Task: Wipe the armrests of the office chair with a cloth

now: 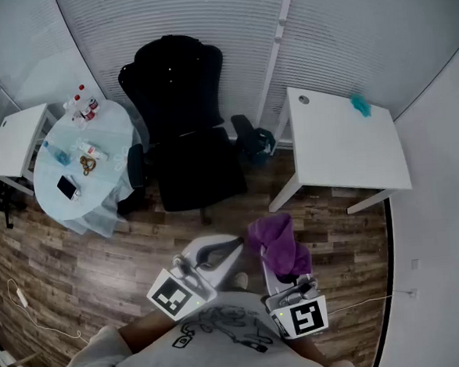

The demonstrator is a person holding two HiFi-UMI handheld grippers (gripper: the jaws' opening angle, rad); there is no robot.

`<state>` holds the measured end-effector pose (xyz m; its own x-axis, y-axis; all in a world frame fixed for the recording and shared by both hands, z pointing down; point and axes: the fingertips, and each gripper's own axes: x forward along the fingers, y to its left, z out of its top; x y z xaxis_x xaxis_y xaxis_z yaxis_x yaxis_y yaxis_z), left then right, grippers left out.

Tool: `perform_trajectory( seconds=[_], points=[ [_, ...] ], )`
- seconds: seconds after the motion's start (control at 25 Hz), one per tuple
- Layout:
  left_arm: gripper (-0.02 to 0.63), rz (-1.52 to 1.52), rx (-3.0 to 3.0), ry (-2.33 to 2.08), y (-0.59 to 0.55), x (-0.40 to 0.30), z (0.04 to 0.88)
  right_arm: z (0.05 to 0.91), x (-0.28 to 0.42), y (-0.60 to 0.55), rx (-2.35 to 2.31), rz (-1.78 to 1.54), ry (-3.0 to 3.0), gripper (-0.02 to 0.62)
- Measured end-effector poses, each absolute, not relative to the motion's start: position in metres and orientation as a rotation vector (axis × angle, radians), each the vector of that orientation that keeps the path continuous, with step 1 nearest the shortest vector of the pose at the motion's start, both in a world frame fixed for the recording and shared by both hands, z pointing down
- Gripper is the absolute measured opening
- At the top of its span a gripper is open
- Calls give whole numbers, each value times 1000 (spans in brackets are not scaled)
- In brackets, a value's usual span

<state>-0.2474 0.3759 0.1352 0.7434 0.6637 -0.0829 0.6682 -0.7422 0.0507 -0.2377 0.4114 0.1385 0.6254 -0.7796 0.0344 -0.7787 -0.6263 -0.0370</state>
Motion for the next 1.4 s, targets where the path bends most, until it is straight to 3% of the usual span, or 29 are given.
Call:
perform_trajectory(
  seconds=[0.88,1.4],
  points=[
    [2,-11,2880,976,440,-200,162,158,-194,475,-2731,-141,1471,32],
    [2,-4,2873,957,377,-91,170,174,-84,413,-2751,-169,1503,34]
  ],
)
